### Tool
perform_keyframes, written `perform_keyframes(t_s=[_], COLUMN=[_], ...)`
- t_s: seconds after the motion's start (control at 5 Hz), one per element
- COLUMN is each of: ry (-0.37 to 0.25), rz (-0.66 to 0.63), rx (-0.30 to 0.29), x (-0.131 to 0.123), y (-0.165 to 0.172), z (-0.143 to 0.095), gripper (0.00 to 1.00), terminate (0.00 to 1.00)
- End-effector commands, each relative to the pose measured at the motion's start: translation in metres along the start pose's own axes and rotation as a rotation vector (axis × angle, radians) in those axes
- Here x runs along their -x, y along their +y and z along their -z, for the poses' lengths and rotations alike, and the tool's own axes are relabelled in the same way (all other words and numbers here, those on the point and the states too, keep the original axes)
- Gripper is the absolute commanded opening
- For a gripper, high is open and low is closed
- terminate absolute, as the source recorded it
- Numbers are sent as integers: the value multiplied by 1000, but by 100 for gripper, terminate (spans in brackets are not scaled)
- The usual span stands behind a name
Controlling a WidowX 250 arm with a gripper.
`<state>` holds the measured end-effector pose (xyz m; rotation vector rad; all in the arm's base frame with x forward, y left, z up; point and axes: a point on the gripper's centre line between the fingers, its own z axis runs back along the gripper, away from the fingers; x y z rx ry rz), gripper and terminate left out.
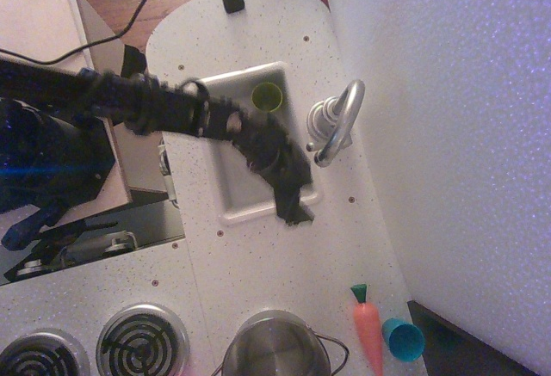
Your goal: Turn faucet right
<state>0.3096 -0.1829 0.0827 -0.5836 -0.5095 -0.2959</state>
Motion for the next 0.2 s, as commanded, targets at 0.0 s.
perform_keyframes(t_s=[0.0], ry=[-134], rz=[85], rx=[7], x=[-17], y=[-29], z=[-44], gripper=[100], terminate=[100])
